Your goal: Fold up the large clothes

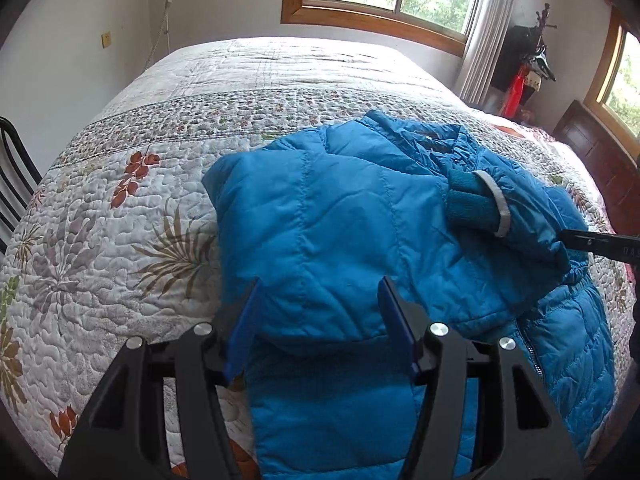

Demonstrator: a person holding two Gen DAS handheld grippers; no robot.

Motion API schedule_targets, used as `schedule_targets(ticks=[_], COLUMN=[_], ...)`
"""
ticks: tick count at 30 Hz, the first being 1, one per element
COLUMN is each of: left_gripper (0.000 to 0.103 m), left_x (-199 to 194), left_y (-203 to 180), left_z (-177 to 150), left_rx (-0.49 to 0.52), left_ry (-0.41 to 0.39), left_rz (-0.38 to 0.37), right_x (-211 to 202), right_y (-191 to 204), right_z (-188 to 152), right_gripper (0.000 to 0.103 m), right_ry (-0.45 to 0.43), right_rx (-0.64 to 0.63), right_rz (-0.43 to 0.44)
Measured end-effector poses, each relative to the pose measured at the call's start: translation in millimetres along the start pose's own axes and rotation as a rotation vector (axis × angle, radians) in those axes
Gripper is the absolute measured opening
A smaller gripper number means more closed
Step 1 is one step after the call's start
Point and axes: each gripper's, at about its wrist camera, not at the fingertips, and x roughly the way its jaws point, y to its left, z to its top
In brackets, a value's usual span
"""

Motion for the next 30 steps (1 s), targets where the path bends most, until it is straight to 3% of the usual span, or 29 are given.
schedule_targets(ticks=[5,7,11,13,14,16,19,23,27,30], left_gripper=[0.059,0.059,0.059,0.061,0.061,0.061,0.061,0.061,0.062,0.062], left_x=[29,36,23,15,13,18,34,44,46,48], left_y=[-11,-9,-5,-8,-11,-17,-22,-23,-22,-21], left_z=[-1,-1,5,11,14,18,17,12,11,10], left_rx=[0.030,0.027,0.005,0.002,0.000,-0.006,-0.003,0.014,0.022,0.023], left_ry=[0.055,0.067,0.052,0.028,0.021,0.033,0.067,0.075,0.071,0.072], left_rz=[0.030,0.037,0.010,-0.002,-0.005,-0.007,-0.006,0.009,0.004,0.006], right_x=[28,27,-10,-26,-28,-20,14,59,52,22], right_y=[-19,-22,-7,9,20,47,77,86,68,39], right_z=[3,1,3,9,13,20,27,28,27,29], right_gripper=[0.001,0.005,0.029,0.040,0.046,0.051,0.052,0.053,0.030,0.027], right_ry=[0.093,0.090,-0.028,-0.079,-0.085,-0.056,0.022,0.056,0.033,0.001], right_rx=[0.036,0.035,-0.036,-0.087,-0.120,-0.196,-0.278,-0.330,-0.269,-0.149], right_rz=[-0.019,-0.022,-0.123,-0.118,-0.111,-0.104,-0.096,-0.276,-0.190,-0.062])
